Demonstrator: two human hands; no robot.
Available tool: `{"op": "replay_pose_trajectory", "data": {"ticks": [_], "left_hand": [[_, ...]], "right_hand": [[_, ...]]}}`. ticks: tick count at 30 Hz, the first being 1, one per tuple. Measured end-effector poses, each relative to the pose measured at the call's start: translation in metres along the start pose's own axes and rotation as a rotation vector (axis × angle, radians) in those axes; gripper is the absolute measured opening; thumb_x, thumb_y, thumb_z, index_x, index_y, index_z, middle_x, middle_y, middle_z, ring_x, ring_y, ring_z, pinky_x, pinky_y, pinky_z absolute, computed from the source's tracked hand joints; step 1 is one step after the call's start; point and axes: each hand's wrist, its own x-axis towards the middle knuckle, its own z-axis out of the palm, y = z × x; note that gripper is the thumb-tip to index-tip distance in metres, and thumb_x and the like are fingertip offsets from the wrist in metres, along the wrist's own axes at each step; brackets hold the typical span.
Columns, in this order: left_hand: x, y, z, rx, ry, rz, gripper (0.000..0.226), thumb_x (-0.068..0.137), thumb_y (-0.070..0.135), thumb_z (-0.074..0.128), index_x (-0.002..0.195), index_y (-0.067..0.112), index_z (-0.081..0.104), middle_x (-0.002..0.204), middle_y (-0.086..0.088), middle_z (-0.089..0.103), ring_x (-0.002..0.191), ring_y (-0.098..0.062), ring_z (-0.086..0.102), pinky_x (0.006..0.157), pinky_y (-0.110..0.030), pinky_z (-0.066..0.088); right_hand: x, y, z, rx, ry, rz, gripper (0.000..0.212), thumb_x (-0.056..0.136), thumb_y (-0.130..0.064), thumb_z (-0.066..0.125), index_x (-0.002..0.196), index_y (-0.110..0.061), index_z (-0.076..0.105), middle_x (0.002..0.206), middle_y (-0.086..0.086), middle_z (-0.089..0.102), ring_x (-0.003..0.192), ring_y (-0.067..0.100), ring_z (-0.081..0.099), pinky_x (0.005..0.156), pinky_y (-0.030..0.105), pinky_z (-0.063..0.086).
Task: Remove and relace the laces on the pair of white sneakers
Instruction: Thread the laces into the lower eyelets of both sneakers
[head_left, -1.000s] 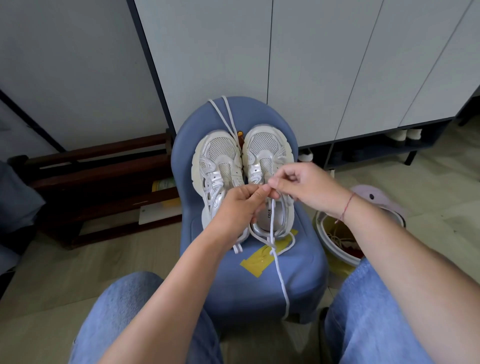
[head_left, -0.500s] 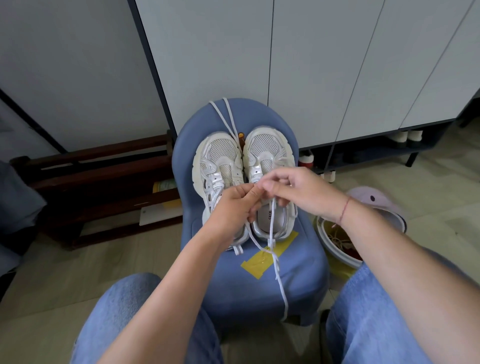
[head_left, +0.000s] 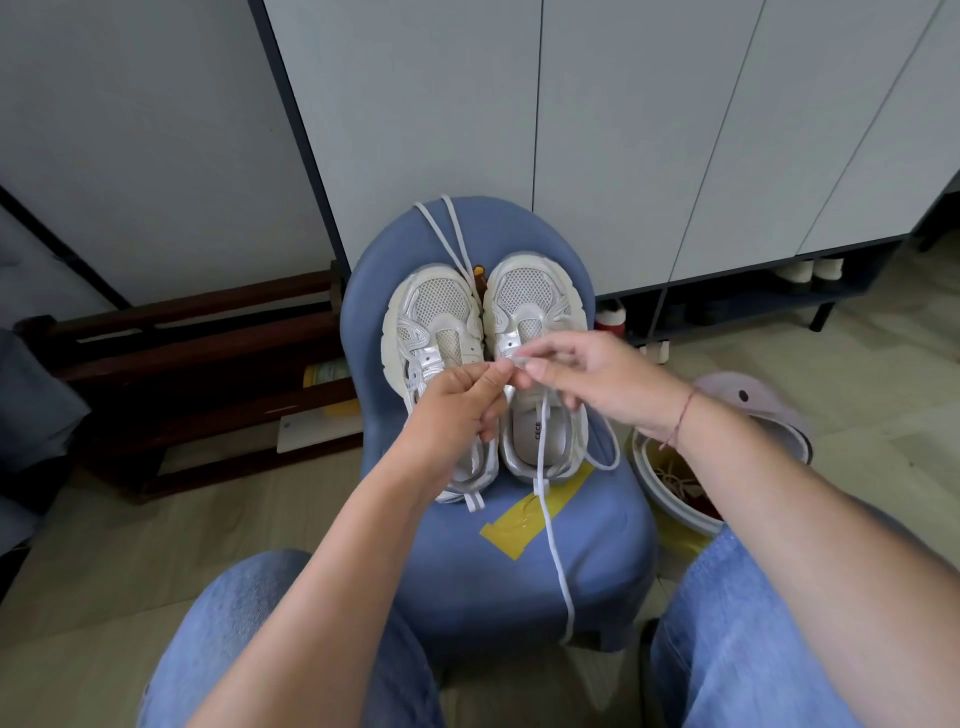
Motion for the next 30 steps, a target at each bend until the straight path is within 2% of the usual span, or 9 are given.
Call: {"op": "replay_pose_trajectory", "data": {"ticks": [3, 6, 9, 13, 19, 22, 25, 27, 30], "left_hand": [[0.001, -0.001, 0.001, 0.006, -0.014, -0.001, 0.034, 0.103, 0.025, 0.048, 0.078, 0.018, 0.070, 0.048, 0.007, 0.032, 0.045, -0.008, 0.029, 0.056, -0.030, 0.028], [0.001, 0.000, -0.004, -0.006, 0.004, -0.010, 0.032, 0.104, 0.026, 0.047, 0.083, 0.014, 0.068, 0.050, 0.006, 0.031, 0.045, -0.008, 0.029, 0.054, -0.024, 0.032], [0.002, 0.002, -0.010, -0.029, -0.015, -0.003, 0.033, 0.106, 0.024, 0.042, 0.088, 0.010, 0.066, 0.052, 0.006, 0.031, 0.045, -0.007, 0.029, 0.052, -0.019, 0.038], [0.005, 0.004, -0.015, -0.019, -0.079, 0.004, 0.031, 0.107, 0.018, 0.037, 0.092, 0.008, 0.062, 0.053, 0.004, 0.042, 0.049, -0.010, 0.036, 0.060, -0.025, 0.041], [0.032, 0.025, -0.015, -0.275, 0.031, -0.027, 0.024, 0.108, 0.016, 0.032, 0.093, 0.011, 0.050, 0.077, -0.007, 0.074, 0.068, -0.015, 0.068, 0.078, -0.030, 0.058], [0.056, 0.028, -0.018, -0.311, 0.187, -0.027, 0.020, 0.107, 0.016, 0.039, 0.093, 0.011, 0.053, 0.088, -0.006, 0.076, 0.080, -0.016, 0.073, 0.083, -0.029, 0.058], [0.073, 0.022, -0.016, -0.155, 0.371, -0.007, 0.020, 0.100, 0.015, 0.057, 0.082, 0.011, 0.064, 0.072, 0.006, 0.068, 0.064, -0.004, 0.061, 0.069, -0.016, 0.053], [0.077, 0.017, -0.014, -0.078, 0.434, 0.006, 0.023, 0.095, 0.016, 0.064, 0.072, 0.015, 0.067, 0.056, 0.007, 0.053, 0.051, -0.003, 0.045, 0.056, -0.013, 0.044], [0.083, 0.012, -0.015, -0.116, 0.434, 0.012, 0.018, 0.092, 0.010, 0.066, 0.074, 0.010, 0.067, 0.052, 0.006, 0.052, 0.047, -0.004, 0.043, 0.052, -0.013, 0.043]], "right_hand": [[0.001, -0.005, 0.008, -0.003, -0.020, -0.052, 0.017, 0.089, -0.022, 0.064, 0.091, -0.006, 0.068, 0.072, -0.006, 0.063, 0.065, 0.003, 0.056, 0.064, 0.020, 0.046], [0.005, -0.006, -0.007, 0.083, 0.281, -0.052, 0.009, 0.088, -0.022, 0.066, 0.080, -0.016, 0.066, 0.060, -0.015, 0.061, 0.055, -0.005, 0.050, 0.059, 0.015, 0.042], [0.008, -0.006, -0.027, 0.234, 0.564, 0.003, 0.016, 0.092, -0.019, 0.061, 0.086, -0.006, 0.067, 0.058, -0.009, 0.052, 0.048, 0.000, 0.040, 0.057, 0.018, 0.039], [0.020, -0.004, -0.035, 0.282, 0.731, 0.051, 0.026, 0.093, -0.018, 0.059, 0.092, 0.008, 0.063, 0.062, 0.000, 0.046, 0.048, 0.005, 0.038, 0.056, 0.021, 0.040], [0.047, -0.010, -0.025, 0.189, 0.620, 0.068, 0.007, 0.090, -0.023, 0.062, 0.093, -0.021, 0.056, 0.094, 0.007, 0.059, 0.064, 0.015, 0.056, 0.069, 0.031, 0.055], [0.047, -0.007, -0.008, 0.119, 0.593, 0.131, 0.006, 0.091, -0.016, 0.057, 0.086, -0.014, 0.061, 0.076, 0.011, 0.064, 0.063, 0.023, 0.063, 0.066, 0.038, 0.058], [0.044, -0.005, 0.011, -0.009, 0.316, 0.223, 0.026, 0.094, -0.012, 0.049, 0.088, 0.008, 0.064, 0.074, 0.022, 0.067, 0.058, 0.023, 0.067, 0.063, 0.041, 0.060], [0.050, -0.004, 0.018, -0.154, 0.301, 0.236, 0.032, 0.095, -0.017, 0.046, 0.085, 0.008, 0.064, 0.072, 0.022, 0.068, 0.060, 0.026, 0.069, 0.064, 0.046, 0.059], [0.062, -0.003, 0.020, -0.133, 0.282, 0.316, 0.032, 0.096, -0.021, 0.044, 0.091, 0.004, 0.064, 0.064, 0.018, 0.068, 0.052, 0.025, 0.067, 0.058, 0.039, 0.059]]}}
